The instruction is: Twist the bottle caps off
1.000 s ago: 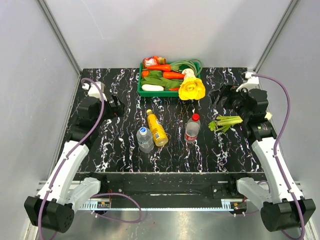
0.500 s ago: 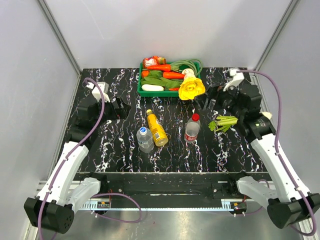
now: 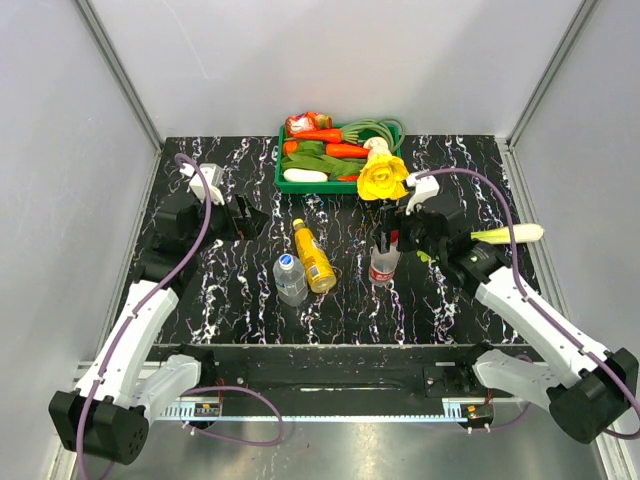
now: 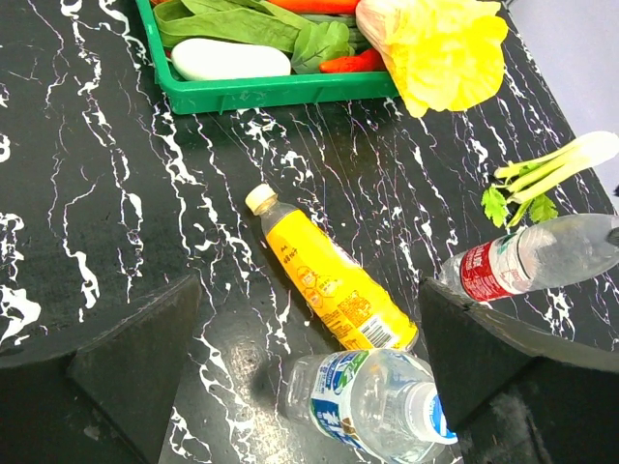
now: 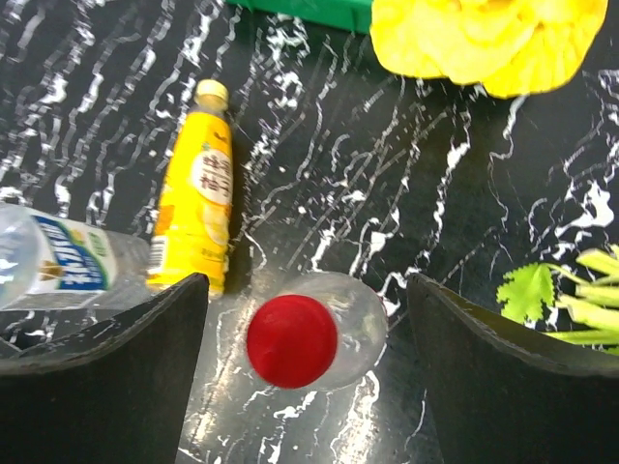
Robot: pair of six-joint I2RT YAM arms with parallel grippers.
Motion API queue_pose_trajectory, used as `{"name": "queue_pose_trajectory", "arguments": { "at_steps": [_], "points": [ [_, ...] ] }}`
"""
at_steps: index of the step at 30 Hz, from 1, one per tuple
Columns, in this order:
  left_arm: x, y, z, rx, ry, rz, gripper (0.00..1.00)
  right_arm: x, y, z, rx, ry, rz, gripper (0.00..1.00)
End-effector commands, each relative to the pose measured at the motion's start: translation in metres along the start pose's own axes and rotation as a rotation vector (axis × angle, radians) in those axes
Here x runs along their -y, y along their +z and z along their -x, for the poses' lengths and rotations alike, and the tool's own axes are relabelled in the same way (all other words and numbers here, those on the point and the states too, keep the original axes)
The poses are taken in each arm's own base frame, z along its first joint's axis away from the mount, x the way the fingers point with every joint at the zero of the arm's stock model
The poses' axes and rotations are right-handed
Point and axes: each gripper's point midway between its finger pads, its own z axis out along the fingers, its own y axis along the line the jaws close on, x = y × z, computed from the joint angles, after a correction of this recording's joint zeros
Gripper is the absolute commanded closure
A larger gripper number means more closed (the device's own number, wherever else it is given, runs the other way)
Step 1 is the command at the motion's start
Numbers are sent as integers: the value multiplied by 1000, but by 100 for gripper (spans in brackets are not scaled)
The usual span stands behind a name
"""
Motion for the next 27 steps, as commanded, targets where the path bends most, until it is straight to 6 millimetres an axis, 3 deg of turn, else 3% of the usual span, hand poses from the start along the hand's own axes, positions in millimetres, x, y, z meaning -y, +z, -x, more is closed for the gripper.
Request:
{"name": "queue_pose_trajectory", "arguments": {
  "at_steps": [1, 5, 10, 15, 22, 27],
  "points": [
    [9, -2, 8, 35, 6, -47, 1, 12, 11, 1, 41, 1, -70, 14],
    [8, -4, 7, 38, 13, -45, 1, 6, 18, -3, 46, 31, -37, 23],
    [8, -4, 7, 37, 19, -44, 1, -2, 23, -10, 28, 52, 8, 55],
    [9, -5, 8, 32, 26, -46, 1, -3, 21, -2, 51, 48, 7, 80],
    [15, -11, 16, 43, 44, -58, 1, 7, 9, 27, 95, -13, -63, 92],
    [26, -18, 28, 51, 59, -99, 1, -3, -7, 61, 159, -45, -32, 96]
  ]
}}
